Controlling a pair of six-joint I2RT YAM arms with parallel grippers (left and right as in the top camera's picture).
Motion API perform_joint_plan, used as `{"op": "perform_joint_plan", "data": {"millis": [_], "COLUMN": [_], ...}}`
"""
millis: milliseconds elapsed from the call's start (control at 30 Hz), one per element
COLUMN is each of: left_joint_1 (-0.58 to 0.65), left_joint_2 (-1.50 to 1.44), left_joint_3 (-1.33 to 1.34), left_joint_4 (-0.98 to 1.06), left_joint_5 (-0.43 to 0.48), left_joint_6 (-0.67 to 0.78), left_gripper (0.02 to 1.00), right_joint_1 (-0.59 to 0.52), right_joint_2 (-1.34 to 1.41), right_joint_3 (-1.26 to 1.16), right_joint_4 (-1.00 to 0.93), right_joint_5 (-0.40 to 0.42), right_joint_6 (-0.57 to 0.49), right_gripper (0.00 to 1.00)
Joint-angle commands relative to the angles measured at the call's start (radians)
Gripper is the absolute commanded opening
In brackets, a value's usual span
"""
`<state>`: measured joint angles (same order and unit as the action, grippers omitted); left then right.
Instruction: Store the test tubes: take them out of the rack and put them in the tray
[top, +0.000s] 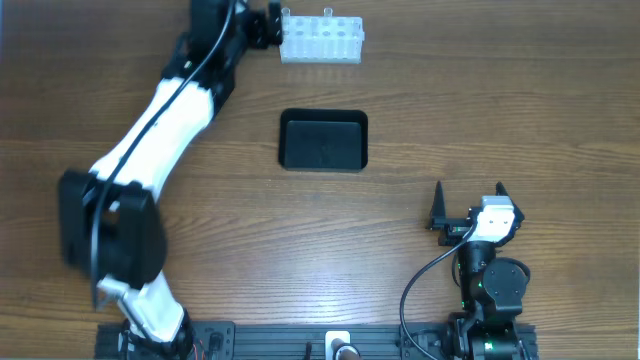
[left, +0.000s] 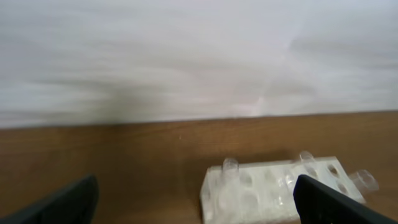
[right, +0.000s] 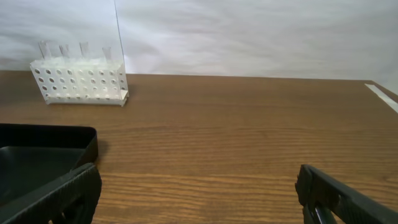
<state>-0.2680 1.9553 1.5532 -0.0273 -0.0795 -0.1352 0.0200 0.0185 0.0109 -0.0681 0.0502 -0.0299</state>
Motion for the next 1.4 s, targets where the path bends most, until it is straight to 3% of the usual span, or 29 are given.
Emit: {"op": "perform_joint_plan", "data": {"millis": [33,300,467,867,1400], "left_joint_1": [-0.021,-0.058,-0.091,-0.093,-0.069], "left_joint_2": [0.145,0.251,0.267,0.314,0.369], "left_joint_3": [0.160,0.266,0.266,0.266,0.266], "left_joint_4": [-0.018,-0.016,-0.016,-0.022,-0.003], "left_joint_5": [-0.020,-0.029,-0.105,-0.170,-0.173], "left_joint_6": [0.001,0.001,0.001,-0.006,-0.053], "left_gripper": [0.998,0.996,0.998,0.996,0.998], "right_joint_1": [-0.006,-0.006,-0.006,-0.006,-0.006], "right_joint_2": [-0.004,-0.004,-0.004,-0.004,-0.004], "right_joint_3": [-0.006,-0.006,-0.006,-0.006,-0.006], "right_joint_4": [-0.003,-0.003,-0.003,-0.003,-0.003], "right_joint_5": [-0.005,-0.005,-0.005,-0.005,-0.005], "right_joint_6": [-0.002,-0.002,-0.002,-0.002,-0.002], "right_gripper": [0.991,0.993,0.991,0.989,0.991]}}
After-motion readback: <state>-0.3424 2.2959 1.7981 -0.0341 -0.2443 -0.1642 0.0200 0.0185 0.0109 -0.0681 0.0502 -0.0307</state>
